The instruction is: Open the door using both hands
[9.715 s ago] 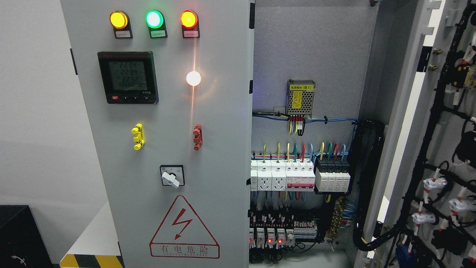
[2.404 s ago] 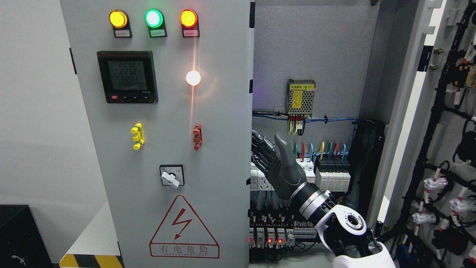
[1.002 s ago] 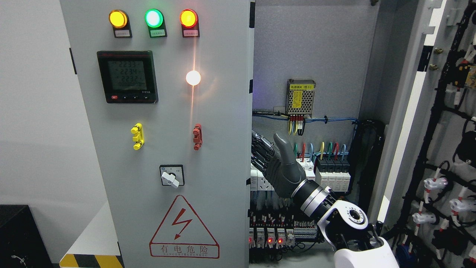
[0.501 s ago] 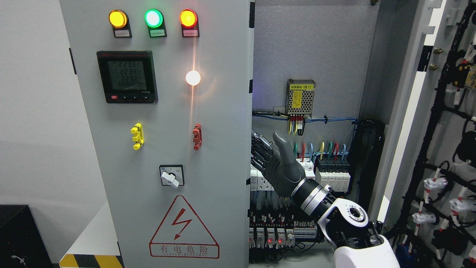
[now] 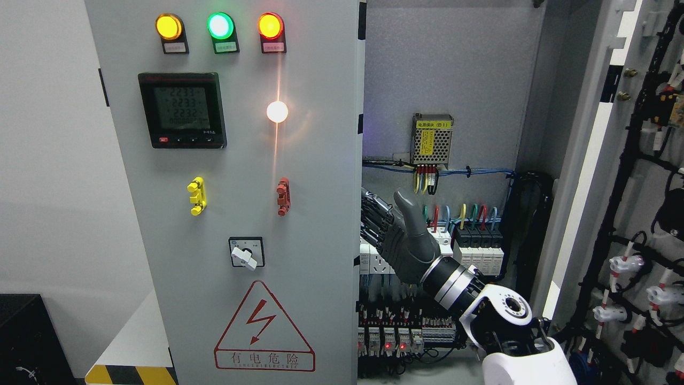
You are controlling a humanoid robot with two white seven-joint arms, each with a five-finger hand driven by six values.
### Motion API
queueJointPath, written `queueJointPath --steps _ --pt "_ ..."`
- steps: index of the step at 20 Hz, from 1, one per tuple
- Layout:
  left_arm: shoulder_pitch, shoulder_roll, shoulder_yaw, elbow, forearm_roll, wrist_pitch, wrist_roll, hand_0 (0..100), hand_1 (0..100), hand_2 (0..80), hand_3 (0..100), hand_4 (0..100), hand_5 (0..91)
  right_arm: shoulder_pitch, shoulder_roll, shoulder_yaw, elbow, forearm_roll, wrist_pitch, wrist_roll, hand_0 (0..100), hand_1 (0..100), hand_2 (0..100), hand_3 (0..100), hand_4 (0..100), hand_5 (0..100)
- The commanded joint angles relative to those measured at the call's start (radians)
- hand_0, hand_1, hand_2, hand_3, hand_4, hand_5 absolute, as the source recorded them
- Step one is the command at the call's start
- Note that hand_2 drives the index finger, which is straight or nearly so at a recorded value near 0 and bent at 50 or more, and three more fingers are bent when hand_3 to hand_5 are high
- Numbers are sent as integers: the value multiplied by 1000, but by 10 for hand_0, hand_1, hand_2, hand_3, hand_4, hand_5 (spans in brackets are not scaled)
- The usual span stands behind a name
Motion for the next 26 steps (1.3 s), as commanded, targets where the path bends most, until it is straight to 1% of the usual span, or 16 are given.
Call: queueJointPath --steps 1,5,8,18,20,21,26 --pt "-1 5 0 -25 0 0 0 0 0 0 0 0 0 0 -15 22 -1 -1 -2 9 0 0 0 0 0 0" --pt "-1 3 0 -25 0 0 0 0 0 0 0 0 0 -2 -14 24 -8 -1 -2 14 0 0 0 0 0 0" --pt "-1 2 0 -25 0 0 0 0 0 0 0 0 0 -2 -14 24 -8 0 -2 41 0 0 0 0 0 0" --pt "0 3 0 -25 0 0 0 0 0 0 0 0 0 -2 -14 24 -10 -1 0 51 0 0 0 0 0 0" --pt "0 3 0 -25 0 0 0 0 0 0 0 0 0 -2 -14 24 -13 -1 -2 76 0 0 0 0 0 0" --pt "-1 3 0 -25 0 0 0 0 0 0 0 0 0 -2 -14 24 -13 0 -2 80 0 0 0 0 0 0" --pt "0 3 0 -25 0 0 0 0 0 0 0 0 0 -2 -14 22 -13 -1 -3 83 0 0 0 0 0 0"
